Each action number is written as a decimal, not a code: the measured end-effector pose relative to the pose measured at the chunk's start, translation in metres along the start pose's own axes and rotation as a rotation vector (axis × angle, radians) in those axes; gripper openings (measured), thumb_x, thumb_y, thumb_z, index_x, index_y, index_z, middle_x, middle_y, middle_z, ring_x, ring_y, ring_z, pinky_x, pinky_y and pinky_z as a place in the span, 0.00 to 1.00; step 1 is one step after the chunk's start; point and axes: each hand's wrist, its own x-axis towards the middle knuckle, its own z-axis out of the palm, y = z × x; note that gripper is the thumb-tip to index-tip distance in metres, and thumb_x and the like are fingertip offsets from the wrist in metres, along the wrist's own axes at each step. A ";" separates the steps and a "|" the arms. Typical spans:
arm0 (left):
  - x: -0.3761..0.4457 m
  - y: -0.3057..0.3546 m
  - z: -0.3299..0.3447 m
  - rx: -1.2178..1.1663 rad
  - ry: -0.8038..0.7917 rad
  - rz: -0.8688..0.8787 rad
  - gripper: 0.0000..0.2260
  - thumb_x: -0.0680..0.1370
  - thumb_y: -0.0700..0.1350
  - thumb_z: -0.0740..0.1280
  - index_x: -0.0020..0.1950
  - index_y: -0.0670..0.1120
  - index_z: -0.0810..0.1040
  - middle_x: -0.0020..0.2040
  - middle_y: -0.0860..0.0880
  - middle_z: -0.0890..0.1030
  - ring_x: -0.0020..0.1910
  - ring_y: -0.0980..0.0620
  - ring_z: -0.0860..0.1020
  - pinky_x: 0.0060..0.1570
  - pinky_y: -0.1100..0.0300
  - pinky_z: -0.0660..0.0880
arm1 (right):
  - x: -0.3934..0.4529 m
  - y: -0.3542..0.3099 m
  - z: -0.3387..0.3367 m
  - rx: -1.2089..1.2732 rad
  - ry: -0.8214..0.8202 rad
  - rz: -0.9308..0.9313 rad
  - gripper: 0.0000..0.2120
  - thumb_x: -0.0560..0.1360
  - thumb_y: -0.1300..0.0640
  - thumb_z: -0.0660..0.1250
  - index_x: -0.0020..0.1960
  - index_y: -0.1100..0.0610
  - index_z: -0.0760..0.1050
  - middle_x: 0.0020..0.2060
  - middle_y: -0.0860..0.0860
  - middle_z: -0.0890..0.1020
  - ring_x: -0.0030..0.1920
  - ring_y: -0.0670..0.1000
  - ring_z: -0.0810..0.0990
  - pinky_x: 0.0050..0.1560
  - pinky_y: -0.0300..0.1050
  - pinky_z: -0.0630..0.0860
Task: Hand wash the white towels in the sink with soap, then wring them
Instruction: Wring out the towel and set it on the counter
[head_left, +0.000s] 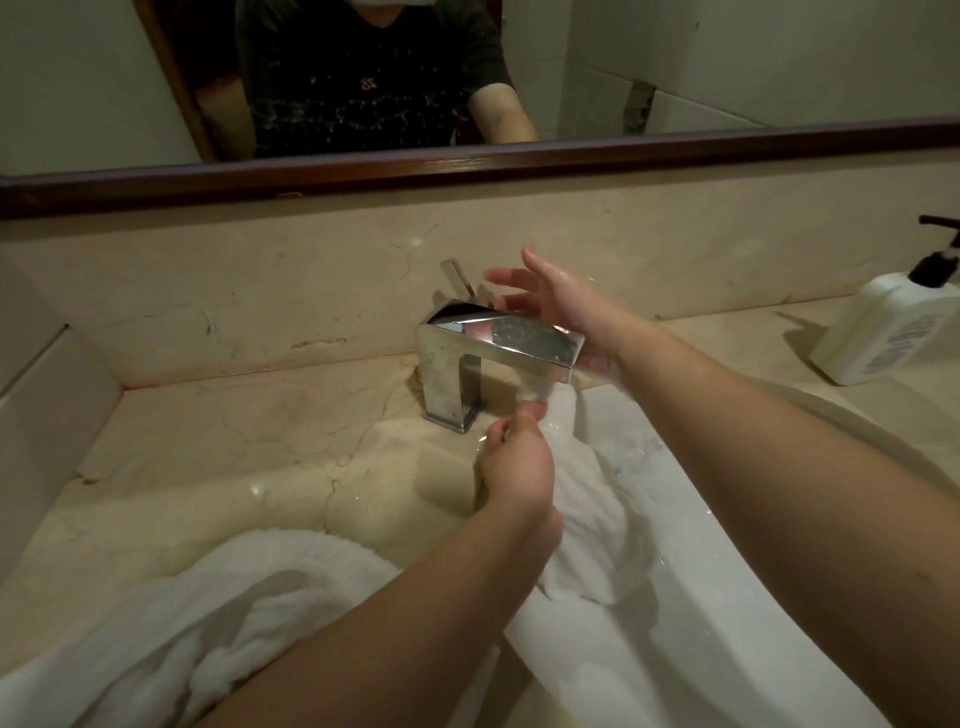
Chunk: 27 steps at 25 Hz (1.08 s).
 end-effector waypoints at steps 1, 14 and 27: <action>0.002 -0.001 0.001 0.017 -0.038 -0.015 0.19 0.55 0.67 0.69 0.41 0.61 0.82 0.51 0.48 0.84 0.53 0.43 0.81 0.59 0.44 0.78 | -0.011 0.009 -0.005 0.043 0.098 -0.009 0.27 0.83 0.38 0.51 0.66 0.55 0.77 0.54 0.55 0.82 0.53 0.53 0.83 0.52 0.48 0.80; 0.000 -0.017 0.029 0.137 -0.587 0.154 0.29 0.65 0.54 0.77 0.63 0.45 0.80 0.58 0.40 0.84 0.59 0.40 0.82 0.67 0.38 0.74 | -0.156 0.113 -0.040 -0.001 0.476 0.054 0.29 0.78 0.31 0.58 0.57 0.55 0.84 0.49 0.51 0.87 0.52 0.51 0.86 0.58 0.48 0.79; -0.013 -0.001 0.028 0.082 -0.738 0.465 0.20 0.78 0.30 0.67 0.65 0.46 0.69 0.56 0.43 0.84 0.51 0.47 0.83 0.55 0.51 0.81 | -0.166 0.102 -0.035 0.184 0.430 -0.171 0.22 0.81 0.42 0.61 0.64 0.57 0.80 0.56 0.55 0.85 0.58 0.55 0.84 0.67 0.57 0.74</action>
